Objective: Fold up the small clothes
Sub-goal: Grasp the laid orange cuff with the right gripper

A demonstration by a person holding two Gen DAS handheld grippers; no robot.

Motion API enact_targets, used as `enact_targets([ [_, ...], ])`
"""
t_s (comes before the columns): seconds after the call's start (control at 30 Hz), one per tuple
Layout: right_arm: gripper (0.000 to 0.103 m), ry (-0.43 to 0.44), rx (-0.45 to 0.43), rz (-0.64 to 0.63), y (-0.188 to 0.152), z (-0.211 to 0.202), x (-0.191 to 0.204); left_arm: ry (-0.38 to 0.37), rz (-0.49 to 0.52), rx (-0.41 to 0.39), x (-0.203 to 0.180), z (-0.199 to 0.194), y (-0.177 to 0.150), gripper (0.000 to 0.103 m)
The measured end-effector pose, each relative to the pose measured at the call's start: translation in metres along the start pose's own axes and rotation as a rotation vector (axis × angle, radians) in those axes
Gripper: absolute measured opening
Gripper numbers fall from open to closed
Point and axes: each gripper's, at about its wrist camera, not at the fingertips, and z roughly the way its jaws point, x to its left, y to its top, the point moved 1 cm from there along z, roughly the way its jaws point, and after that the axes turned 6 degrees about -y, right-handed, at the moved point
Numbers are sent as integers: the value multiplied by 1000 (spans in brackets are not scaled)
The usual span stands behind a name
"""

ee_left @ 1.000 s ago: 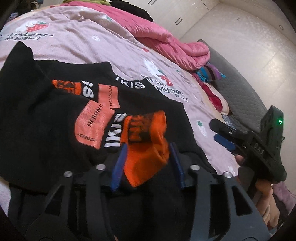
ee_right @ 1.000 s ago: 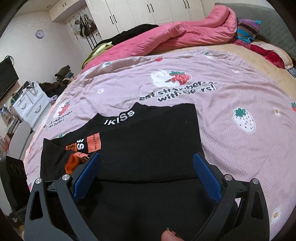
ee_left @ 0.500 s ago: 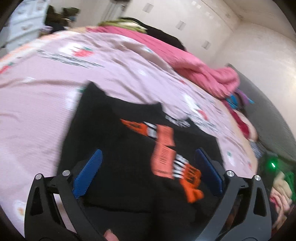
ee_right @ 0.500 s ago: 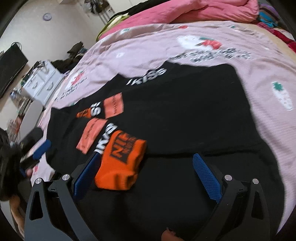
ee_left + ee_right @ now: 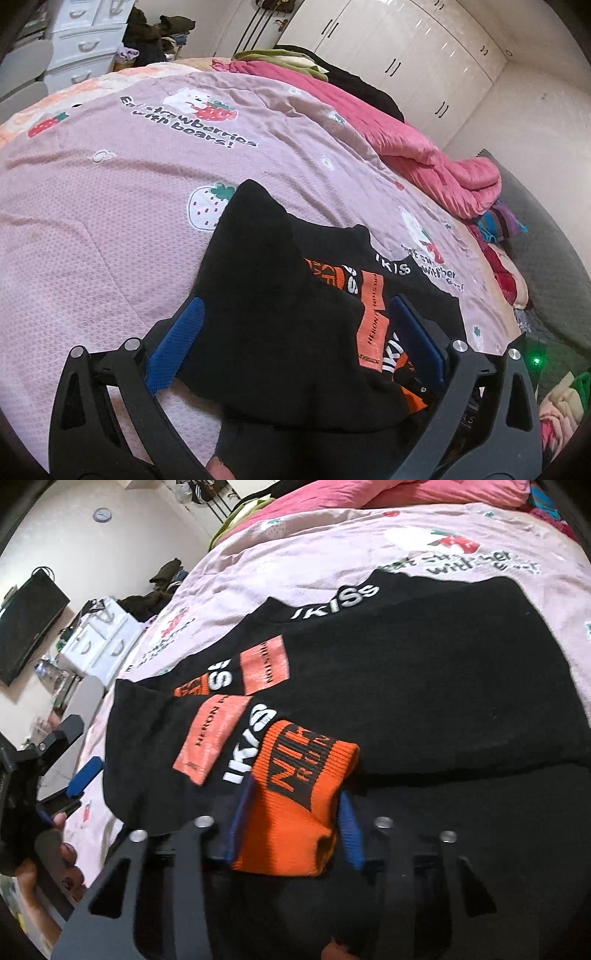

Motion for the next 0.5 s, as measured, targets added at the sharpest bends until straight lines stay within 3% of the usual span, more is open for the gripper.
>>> enact_targets([
  [0.07, 14, -6, -16, -31, 0, -3, 4, 3, 9, 2, -2, 1, -1, 94],
  [0.13, 10, -18, -47, -78, 0, -10, 11, 5, 18, 4, -4, 3, -1, 94],
  [0.5, 8, 16, -241, -233, 26, -65, 33, 19, 33, -1, -5, 3, 0, 94],
])
